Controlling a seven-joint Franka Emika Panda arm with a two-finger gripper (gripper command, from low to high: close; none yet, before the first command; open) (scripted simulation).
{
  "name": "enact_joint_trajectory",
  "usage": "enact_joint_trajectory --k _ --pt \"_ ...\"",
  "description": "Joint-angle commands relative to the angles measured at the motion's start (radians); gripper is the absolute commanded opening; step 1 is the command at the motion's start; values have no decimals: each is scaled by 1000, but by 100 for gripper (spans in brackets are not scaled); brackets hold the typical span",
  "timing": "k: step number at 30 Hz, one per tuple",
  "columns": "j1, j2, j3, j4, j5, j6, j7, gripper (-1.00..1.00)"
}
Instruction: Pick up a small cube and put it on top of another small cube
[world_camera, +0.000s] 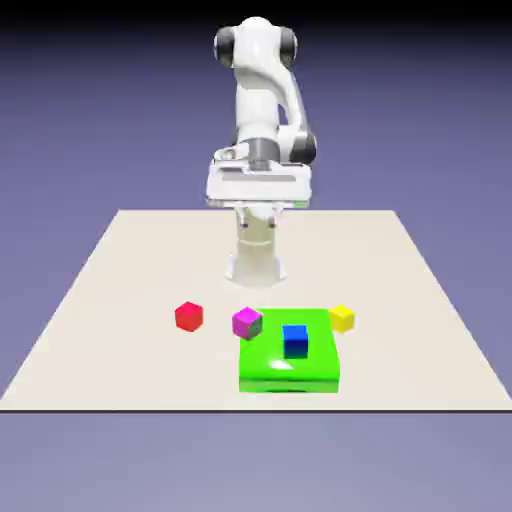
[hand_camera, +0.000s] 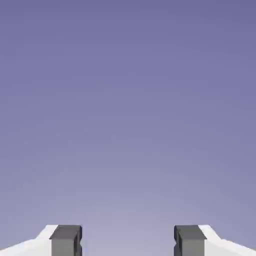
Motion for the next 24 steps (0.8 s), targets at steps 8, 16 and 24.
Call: enact_joint_trajectory --k 8,16,24 --pt "-34 -170 290 43 146 -169 224 0" --pt "-68 -341 580 87 293 -338 449 0" --pt "-102 -511 870 130 439 -508 673 0"
